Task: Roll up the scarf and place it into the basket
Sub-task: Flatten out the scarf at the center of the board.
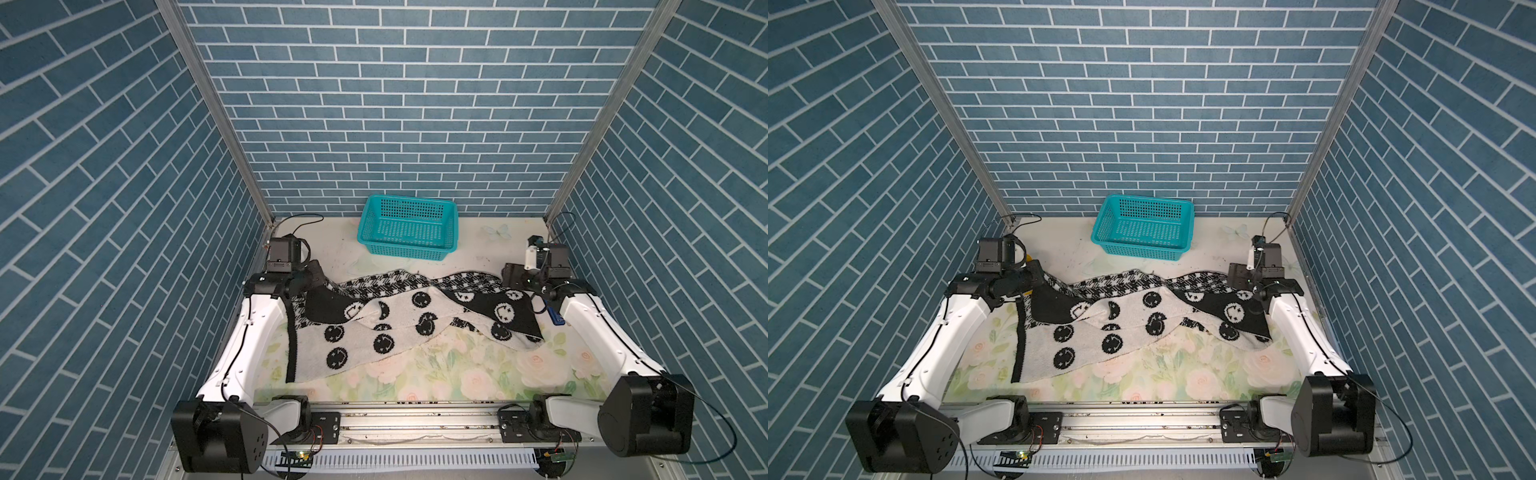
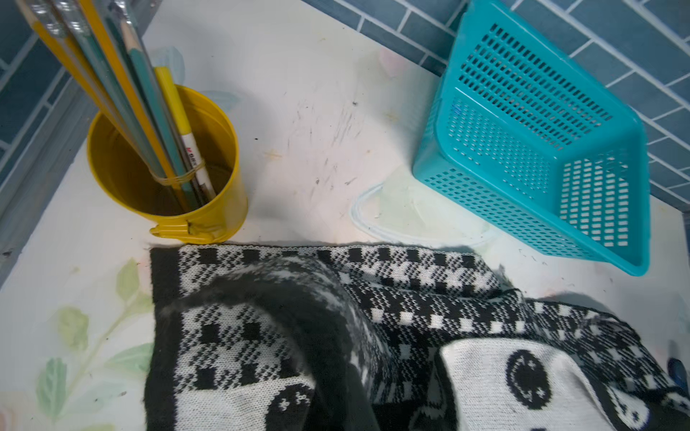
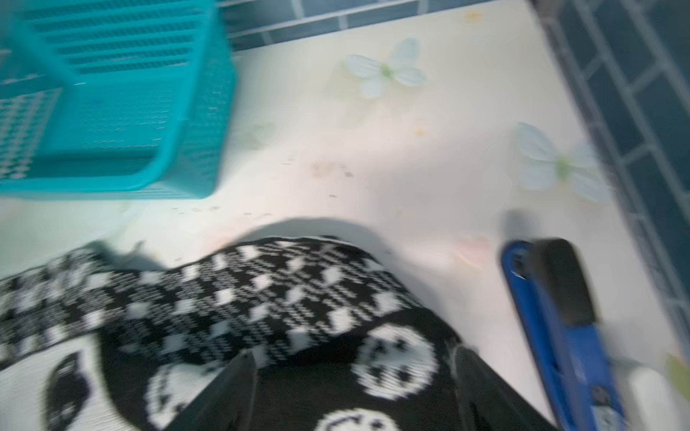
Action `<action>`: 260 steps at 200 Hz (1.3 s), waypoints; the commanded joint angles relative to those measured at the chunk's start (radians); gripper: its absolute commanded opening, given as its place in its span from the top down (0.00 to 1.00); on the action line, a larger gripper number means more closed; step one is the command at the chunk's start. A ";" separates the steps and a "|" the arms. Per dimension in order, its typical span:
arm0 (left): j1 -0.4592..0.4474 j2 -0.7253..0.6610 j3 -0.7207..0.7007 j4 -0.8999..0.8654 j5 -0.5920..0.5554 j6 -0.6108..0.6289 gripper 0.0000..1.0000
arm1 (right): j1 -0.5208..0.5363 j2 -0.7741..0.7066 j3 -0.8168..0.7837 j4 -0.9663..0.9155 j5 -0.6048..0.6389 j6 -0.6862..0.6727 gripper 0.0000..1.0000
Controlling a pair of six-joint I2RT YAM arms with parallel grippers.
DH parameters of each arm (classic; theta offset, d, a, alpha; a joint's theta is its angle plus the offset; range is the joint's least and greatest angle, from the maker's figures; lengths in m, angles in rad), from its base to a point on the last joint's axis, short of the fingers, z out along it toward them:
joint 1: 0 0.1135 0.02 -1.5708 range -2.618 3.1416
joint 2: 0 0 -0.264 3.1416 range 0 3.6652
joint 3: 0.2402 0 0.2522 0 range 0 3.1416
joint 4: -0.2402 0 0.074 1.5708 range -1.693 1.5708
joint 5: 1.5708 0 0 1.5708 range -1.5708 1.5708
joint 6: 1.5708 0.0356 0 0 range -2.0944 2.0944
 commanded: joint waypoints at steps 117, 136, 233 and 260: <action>0.038 0.073 -0.021 -0.040 -0.161 0.023 1.00 | 0.427 0.436 0.213 0.046 -0.018 -0.161 0.21; 0.038 0.071 -0.026 -0.037 -0.164 0.026 1.00 | 0.428 0.484 0.248 0.038 -0.016 -0.174 0.24; 0.054 0.071 -0.040 -0.033 -0.161 0.029 1.00 | 0.429 0.501 0.270 0.010 -0.077 -0.194 1.00; 0.055 0.072 -0.042 -0.026 -0.157 0.025 1.00 | 0.429 0.437 0.259 0.014 -0.073 -0.195 1.00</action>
